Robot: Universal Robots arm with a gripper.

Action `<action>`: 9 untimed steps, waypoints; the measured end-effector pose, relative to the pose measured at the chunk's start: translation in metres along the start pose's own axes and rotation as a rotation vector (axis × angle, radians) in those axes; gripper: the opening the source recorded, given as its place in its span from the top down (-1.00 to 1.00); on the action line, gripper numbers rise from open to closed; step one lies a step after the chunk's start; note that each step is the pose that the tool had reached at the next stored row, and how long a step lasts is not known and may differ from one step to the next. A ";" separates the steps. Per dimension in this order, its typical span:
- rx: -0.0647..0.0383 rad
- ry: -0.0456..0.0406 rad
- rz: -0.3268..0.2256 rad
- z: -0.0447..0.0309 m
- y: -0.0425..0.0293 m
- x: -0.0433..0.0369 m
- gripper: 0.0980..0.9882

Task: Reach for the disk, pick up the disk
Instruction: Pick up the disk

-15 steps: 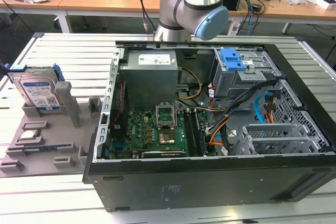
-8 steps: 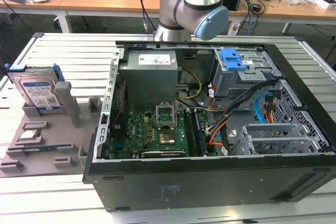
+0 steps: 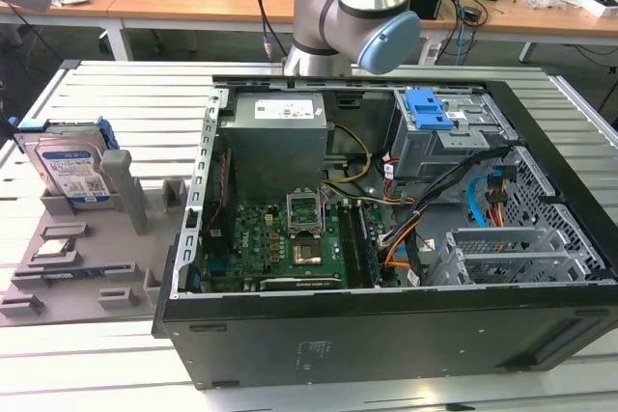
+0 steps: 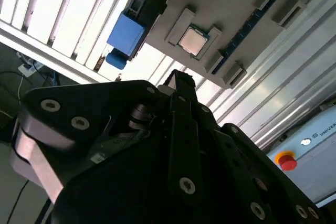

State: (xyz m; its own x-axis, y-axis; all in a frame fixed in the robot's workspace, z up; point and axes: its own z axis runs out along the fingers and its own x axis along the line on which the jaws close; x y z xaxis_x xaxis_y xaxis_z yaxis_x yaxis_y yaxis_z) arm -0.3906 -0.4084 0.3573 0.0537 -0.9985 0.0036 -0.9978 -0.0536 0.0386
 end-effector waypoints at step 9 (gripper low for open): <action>-0.001 -0.0005 0.172 -0.0001 -0.0006 0.0000 0.98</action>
State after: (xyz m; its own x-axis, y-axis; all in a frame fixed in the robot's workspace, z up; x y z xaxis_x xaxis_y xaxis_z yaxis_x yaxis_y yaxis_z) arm -0.3900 -0.4084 0.3573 -0.1177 -0.9930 0.0097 -0.9923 0.1180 0.0384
